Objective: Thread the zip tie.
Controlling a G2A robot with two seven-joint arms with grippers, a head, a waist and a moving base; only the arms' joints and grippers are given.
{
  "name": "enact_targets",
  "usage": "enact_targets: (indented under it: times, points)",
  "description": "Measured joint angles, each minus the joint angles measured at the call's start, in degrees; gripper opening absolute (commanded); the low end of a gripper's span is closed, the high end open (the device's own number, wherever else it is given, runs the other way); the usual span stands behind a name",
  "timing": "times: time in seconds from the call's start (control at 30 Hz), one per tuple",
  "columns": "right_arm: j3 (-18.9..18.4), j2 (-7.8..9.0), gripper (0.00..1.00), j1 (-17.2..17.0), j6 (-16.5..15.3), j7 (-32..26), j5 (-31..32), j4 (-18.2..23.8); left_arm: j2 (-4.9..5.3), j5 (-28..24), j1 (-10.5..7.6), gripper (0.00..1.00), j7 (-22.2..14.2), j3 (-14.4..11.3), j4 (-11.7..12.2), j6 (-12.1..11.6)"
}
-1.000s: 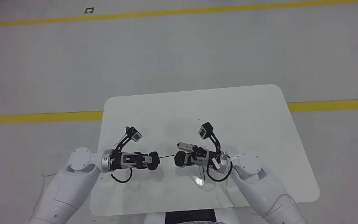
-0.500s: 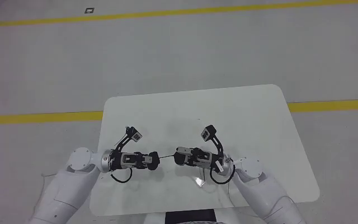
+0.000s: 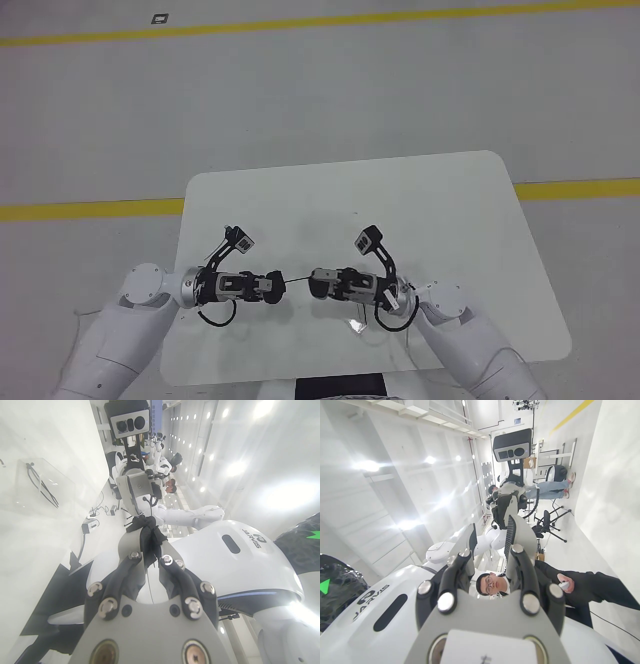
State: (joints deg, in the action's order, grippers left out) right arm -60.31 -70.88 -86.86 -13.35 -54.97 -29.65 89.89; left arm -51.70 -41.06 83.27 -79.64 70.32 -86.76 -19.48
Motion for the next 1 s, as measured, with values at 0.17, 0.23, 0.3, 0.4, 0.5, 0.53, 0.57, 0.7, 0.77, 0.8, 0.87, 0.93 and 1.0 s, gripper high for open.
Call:
enact_targets:
  times: [0.17,0.23,0.3,0.4,0.5,0.53,0.57,0.7,0.77,0.8,0.87,0.93,1.0]
  points:
    - [0.9,-0.01,0.18,0.5,0.0,0.4,0.3,0.0,0.00,0.0,0.00,0.00,0.0,0.0,0.0,0.0]
    - [1.2,-0.01,0.16,0.7,0.0,0.6,0.4,-0.1,0.00,0.0,0.00,0.00,0.0,0.0,0.0,0.0]
    - [1.4,0.00,0.15,0.8,0.0,0.8,0.4,-0.1,0.00,0.0,0.00,0.00,0.0,0.0,0.0,0.0]
    - [1.7,0.03,0.14,1.0,-0.1,1.0,0.3,-0.2,0.00,0.0,0.00,0.00,0.0,0.0,0.0,0.0]
    - [1.9,0.07,0.11,1.1,-0.2,1.4,0.4,-0.3,0.00,0.0,0.00,0.00,0.0,0.0,0.0,0.0]
    - [1.9,0.09,0.09,1.1,-0.3,1.4,0.4,-0.3,0.00,0.0,0.00,0.00,0.0,0.0,0.0,0.0]
    - [2.0,0.11,0.07,1.1,-0.4,1.5,0.4,-0.3,0.00,0.0,0.00,0.00,0.0,0.0,0.0,0.0]
    - [2.1,0.19,0.00,1.2,-0.6,1.7,0.3,-0.3,0.00,0.0,0.00,0.00,0.0,0.0,0.0,0.0]
    - [2.2,0.23,0.00,1.2,-0.7,1.9,0.3,-0.3,0.00,0.0,0.00,0.00,0.0,0.0,0.0,0.0]
    - [2.2,0.26,0.00,1.2,-0.8,1.9,0.4,-0.3,0.00,0.0,0.00,0.00,0.0,0.0,0.0,0.0]
    - [2.2,0.31,0.00,1.2,-0.9,2.1,0.5,-0.2,0.00,0.0,0.00,0.00,0.0,0.0,0.0,0.0]
    - [2.2,0.37,0.00,1.1,-1.1,2.3,0.7,-0.1,0.00,0.0,0.00,0.00,0.0,0.0,0.0,0.0]
    - [2.1,0.47,0.00,1.0,-1.2,2.4,0.9,0.0,0.00,0.0,0.00,0.16,0.0,0.0,0.0,0.0]
